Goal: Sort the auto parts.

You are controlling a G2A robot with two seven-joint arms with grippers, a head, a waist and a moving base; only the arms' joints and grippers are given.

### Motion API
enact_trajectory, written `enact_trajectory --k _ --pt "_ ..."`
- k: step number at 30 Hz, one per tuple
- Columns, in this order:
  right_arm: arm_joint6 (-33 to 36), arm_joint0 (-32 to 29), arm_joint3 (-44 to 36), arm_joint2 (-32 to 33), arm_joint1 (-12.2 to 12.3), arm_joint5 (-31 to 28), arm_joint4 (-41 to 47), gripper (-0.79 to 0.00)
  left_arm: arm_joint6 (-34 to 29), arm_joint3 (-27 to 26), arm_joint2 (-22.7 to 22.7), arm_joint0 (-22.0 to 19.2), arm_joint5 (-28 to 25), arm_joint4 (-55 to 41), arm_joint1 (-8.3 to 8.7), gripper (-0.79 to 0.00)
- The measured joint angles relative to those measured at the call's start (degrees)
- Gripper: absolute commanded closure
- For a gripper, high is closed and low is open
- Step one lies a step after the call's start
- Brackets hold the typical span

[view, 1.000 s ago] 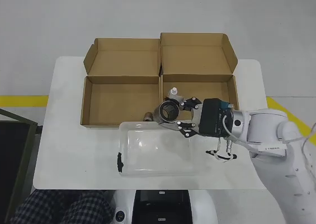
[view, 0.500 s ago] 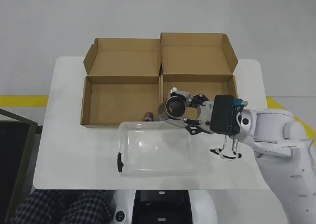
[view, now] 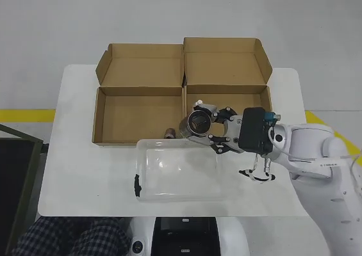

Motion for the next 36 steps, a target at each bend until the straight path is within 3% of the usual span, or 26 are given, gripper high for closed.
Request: enact_trajectory --k 8,17,36 --pt "1.07 3.47 3.25 -6.82 -0.85 2.04 -1.48 0.000 0.00 0.00 0.00 0.00 0.00 0.00 0.00 -0.785" --pt "0.37 9.53 12.77 -15.65 -2.90 6.91 -3.06 0.000 0.00 0.00 0.00 0.00 0.00 0.00 0.00 -0.785" --pt "-2.55 23.45 34.66 -29.85 -9.68 19.45 -7.06 0.000 0.00 0.00 0.00 0.00 0.00 0.00 0.00 -0.785"
